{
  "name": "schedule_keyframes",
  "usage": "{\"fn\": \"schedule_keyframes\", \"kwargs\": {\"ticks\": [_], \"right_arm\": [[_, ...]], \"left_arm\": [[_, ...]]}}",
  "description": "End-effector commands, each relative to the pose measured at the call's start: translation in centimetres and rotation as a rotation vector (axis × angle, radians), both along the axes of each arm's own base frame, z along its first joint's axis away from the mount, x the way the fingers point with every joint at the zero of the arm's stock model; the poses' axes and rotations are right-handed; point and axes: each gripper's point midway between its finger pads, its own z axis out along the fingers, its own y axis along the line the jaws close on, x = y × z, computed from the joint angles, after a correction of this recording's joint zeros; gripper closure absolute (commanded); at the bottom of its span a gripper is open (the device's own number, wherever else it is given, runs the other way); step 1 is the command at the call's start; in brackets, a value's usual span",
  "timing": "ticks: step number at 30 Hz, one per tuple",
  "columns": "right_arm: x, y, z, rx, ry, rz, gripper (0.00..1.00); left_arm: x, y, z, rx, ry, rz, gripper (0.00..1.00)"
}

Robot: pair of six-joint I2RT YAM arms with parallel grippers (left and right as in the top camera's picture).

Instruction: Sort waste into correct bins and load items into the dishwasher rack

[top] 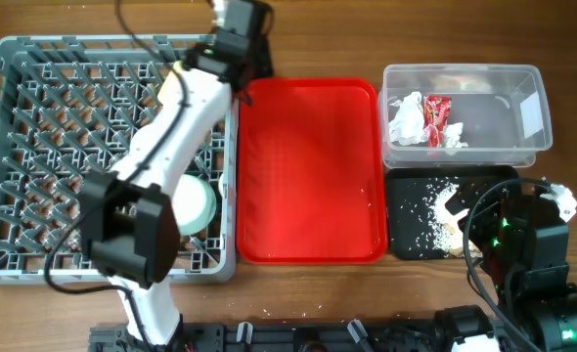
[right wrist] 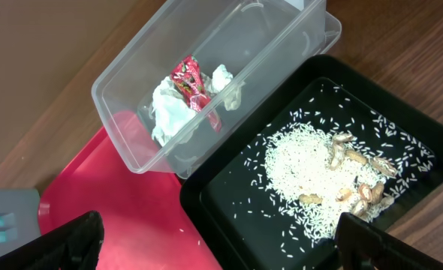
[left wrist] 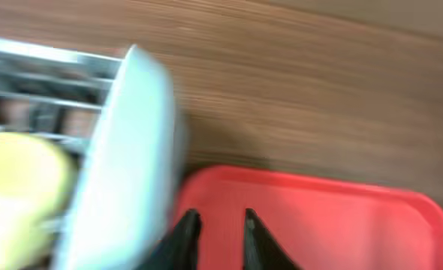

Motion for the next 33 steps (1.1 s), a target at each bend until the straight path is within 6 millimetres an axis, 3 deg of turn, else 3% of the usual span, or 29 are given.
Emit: {"fn": "schedule_keyframes", "kwargs": {"ticks": [1,5,8,11,13,17,25,33], "right_arm": [[0.1,0.0,0.5,0.014,-0.012,-0.004,0.00],[0.1,0.0,0.5,0.014,-0.012,-0.004,0.00],[0.1,0.0,0.5,0.014,-0.013,-0.005,0.00],[0.1,0.0,0.5,0.014,-0.013,-0.005,0.00],[0.1,0.0,0.5,0.014,-0.013,-0.005,0.00],[0.1,0.0,0.5,0.014,-0.012,-0.004,0.00],[0.1,0.0,0.5,0.014,-0.013,-0.005,0.00],[-0.1,0.0,0.7,0.016,-0.027,-0.005,0.00]], "left_arm": [[-0.2,7.3,6.1,-0.034,-0.106,0.210,0.37],[-2.0,10.6,12.0,-0.226,-0.176,0.210,0.48],[-4.8,11.2,17.9,-0.301,-0.283,0.180,0.41],[-8.1,9.6,22.6,-0.346,-0.380,0.131,0.37],[-11.0,7.9,24.7,-0.361,-0.405,0.078,0.22],[-13.1,7.4,24.5,-0.358,-0.365,0.059,0.00],[-15.0,7.7,21.2,-0.324,-0.215,0.081,0.00],[-15.1,7.7,21.1,-0.322,-0.207,0.082,0.00]]}}
